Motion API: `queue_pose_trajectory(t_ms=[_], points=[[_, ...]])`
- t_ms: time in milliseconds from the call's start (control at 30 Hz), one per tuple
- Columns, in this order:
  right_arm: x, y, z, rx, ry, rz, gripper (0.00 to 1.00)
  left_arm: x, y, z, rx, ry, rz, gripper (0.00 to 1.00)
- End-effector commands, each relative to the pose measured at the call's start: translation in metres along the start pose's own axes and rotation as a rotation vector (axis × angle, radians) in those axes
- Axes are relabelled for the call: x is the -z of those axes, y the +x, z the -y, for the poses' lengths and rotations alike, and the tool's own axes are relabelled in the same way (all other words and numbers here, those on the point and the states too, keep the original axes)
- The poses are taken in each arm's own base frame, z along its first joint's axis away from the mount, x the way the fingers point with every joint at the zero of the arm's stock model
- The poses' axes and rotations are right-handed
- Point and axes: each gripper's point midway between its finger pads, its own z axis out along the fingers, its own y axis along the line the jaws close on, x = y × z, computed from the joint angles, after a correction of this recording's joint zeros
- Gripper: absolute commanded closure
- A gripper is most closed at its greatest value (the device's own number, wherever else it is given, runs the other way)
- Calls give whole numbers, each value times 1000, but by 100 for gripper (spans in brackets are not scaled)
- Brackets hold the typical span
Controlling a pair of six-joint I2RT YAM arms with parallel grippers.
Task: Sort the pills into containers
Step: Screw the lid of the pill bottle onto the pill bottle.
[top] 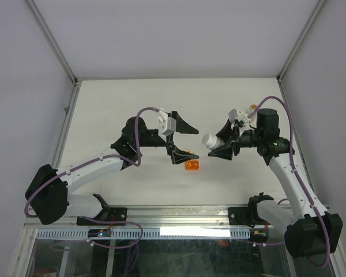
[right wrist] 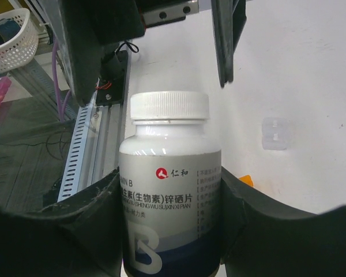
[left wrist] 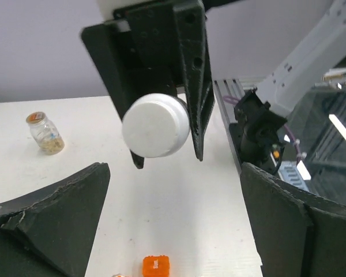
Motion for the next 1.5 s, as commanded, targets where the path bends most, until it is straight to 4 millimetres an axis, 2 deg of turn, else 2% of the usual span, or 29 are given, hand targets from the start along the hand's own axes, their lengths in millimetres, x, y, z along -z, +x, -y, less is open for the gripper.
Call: queue_pose_trajectory(t_ms=[0,100,233,300,500,700,967,1067,1133,1200,1267,1367,1433,1467], points=[[2,-17,4,84,16,16,100,15,-77,-5,155,-119,231,1],[2,-17,5,85,16,16,100,17,-72,-10,350,-184,233,2],[2,-17,5,82,17,15,100,18,-55,-30,555,-372,165,14],[2,-17,5,82,18,15,100,14,-51,-32,526,-464,110,15],[2,-16,6,76,20,14,100,-3,-49,-29,526,-521,14,18],[2,-16,7,78,21,14,100,-20,-49,-23,523,-439,-21,21],[2,-16,6,79,21,14,100,-32,-41,-20,539,-390,-66,37],[2,-16,6,79,20,14,100,-35,-41,-18,540,-366,-73,50],[2,-17,6,80,21,14,100,-37,-40,-15,537,-347,-78,67],[2,-17,6,81,21,14,100,-38,-39,-11,525,-315,-87,78],[2,-16,6,79,19,14,100,-41,-38,-4,488,-256,-99,84],[2,-17,6,82,19,15,100,-44,-34,18,363,-86,-115,92],[2,-17,5,82,19,15,100,-43,-28,39,232,72,-124,99],[2,-17,5,84,19,16,100,-40,-24,51,152,166,-123,100]])
